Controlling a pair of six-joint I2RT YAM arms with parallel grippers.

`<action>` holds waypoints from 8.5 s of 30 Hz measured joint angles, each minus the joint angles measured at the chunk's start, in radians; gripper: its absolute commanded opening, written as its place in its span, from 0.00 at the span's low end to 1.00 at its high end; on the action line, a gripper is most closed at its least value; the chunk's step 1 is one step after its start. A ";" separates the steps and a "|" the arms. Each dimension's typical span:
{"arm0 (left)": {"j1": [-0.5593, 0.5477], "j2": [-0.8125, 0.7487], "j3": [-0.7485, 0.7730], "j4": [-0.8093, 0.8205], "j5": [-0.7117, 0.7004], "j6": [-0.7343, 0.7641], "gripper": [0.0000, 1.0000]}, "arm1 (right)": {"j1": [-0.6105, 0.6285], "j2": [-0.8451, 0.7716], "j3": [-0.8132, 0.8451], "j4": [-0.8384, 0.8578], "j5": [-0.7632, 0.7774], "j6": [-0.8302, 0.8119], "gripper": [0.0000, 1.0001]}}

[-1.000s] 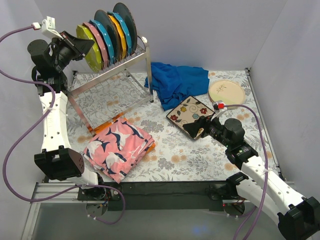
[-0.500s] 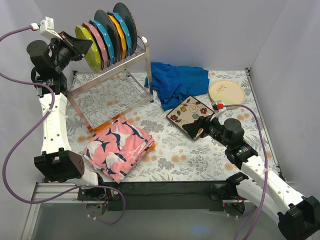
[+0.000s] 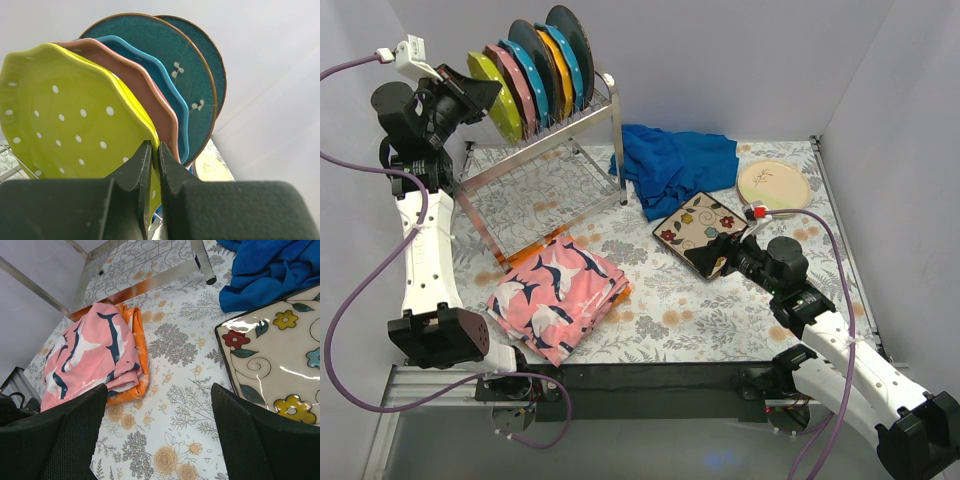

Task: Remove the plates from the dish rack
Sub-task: Unload the plate from the dish rack.

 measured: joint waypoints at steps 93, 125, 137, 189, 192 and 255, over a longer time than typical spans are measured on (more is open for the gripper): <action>-0.047 0.060 0.386 -0.366 -0.179 0.325 0.00 | 0.019 -0.006 0.022 -0.035 0.072 -0.048 0.88; -0.248 -0.075 0.395 -0.505 -0.367 0.536 0.00 | 0.067 0.054 0.134 -0.055 0.066 0.018 0.88; -0.248 -0.132 0.395 -0.542 -0.343 0.507 0.00 | 0.097 0.057 0.155 -0.056 0.060 0.064 0.87; -0.248 -0.402 0.031 -0.462 0.058 0.349 0.00 | 0.361 0.584 0.793 0.319 0.111 0.529 0.95; -0.248 -0.416 -0.027 -0.427 0.072 0.337 0.00 | 0.361 0.584 0.779 0.320 0.124 0.529 0.95; -1.173 -0.199 -0.523 -0.108 -0.642 0.498 0.00 | -0.074 -0.066 0.242 -0.183 0.441 0.135 0.98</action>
